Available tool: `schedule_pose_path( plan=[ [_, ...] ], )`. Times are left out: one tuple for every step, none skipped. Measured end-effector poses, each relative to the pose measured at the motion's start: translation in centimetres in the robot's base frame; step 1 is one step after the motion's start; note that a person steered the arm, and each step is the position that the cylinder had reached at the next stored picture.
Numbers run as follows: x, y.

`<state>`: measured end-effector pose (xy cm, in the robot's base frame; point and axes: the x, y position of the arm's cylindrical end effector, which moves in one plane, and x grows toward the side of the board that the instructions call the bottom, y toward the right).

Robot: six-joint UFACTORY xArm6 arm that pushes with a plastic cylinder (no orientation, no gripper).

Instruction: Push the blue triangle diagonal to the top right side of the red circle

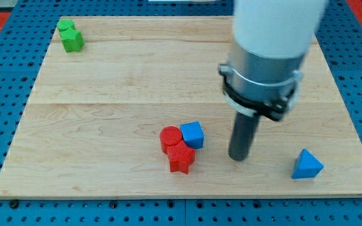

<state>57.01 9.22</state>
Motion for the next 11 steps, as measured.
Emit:
schedule_pose_path(
  plan=[
    [4.5,3.1],
    [3.3,12.9],
    [-0.6,12.1],
    [0.2,7.7],
    [1.0,11.7],
    [4.7,8.6],
    [3.4,5.0],
    [-3.6,3.1],
    [-9.8,0.7],
    [-13.3,-4.3],
    [-14.4,-11.6]
  ],
)
